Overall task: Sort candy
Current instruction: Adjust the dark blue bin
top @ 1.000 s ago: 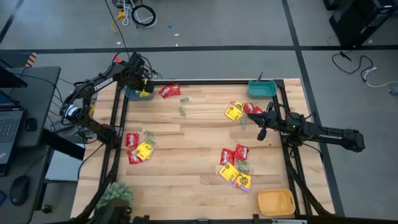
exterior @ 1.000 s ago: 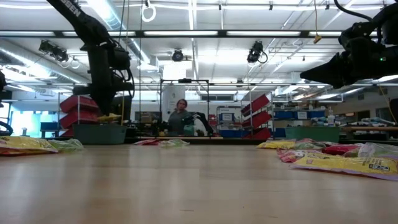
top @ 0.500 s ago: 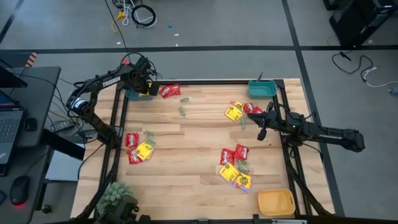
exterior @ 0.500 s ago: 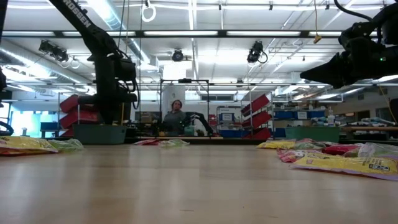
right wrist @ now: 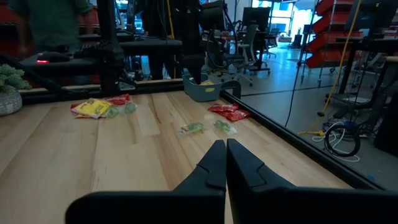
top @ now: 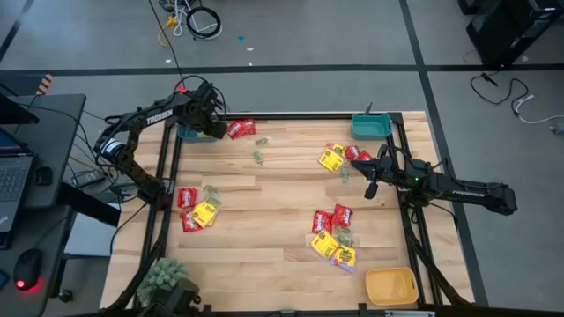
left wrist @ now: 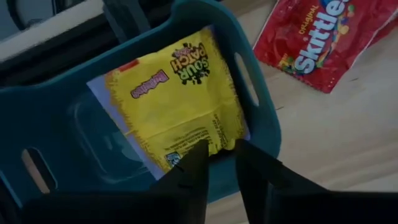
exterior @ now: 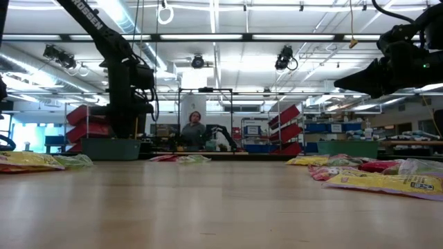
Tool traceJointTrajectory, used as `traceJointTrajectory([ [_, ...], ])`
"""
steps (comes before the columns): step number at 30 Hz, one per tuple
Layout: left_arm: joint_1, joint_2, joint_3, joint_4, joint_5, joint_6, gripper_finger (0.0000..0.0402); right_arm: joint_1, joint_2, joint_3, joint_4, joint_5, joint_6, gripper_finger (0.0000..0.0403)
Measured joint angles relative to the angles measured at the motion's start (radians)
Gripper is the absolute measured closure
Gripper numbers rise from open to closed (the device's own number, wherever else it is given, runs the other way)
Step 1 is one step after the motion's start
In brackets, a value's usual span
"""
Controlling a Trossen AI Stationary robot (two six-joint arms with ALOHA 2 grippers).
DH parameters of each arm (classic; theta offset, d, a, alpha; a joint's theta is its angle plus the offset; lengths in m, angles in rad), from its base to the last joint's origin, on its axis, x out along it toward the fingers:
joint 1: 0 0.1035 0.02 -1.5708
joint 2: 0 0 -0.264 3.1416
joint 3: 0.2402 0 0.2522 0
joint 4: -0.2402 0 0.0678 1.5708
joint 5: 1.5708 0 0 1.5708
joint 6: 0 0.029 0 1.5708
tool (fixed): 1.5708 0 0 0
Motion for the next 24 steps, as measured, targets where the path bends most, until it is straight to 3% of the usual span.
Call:
traceJointTrajectory([
  [8, -0.023, -0.028, 0.000, -0.005, 0.001, 0.101, 0.0300, 0.000, 0.000, 0.000, 0.000, 0.000, 0.000, 0.0403],
  [12, -0.057, -0.071, 0.001, 0.040, -0.012, 0.118, 0.0326, 0.000, 0.000, 0.000, 0.000, 0.000, 0.000, 0.0403],
  [17, -0.122, -0.155, 0.001, 0.076, -0.016, 0.132, 0.0388, 0.000, 0.000, 0.000, 0.000, 0.000, 0.000, 0.0403],
  [24, -0.213, -0.220, 0.000, -0.018, -0.014, 0.156, 0.0399, 0.000, 0.000, 0.000, 0.000, 0.000, 0.000, 0.0403],
])
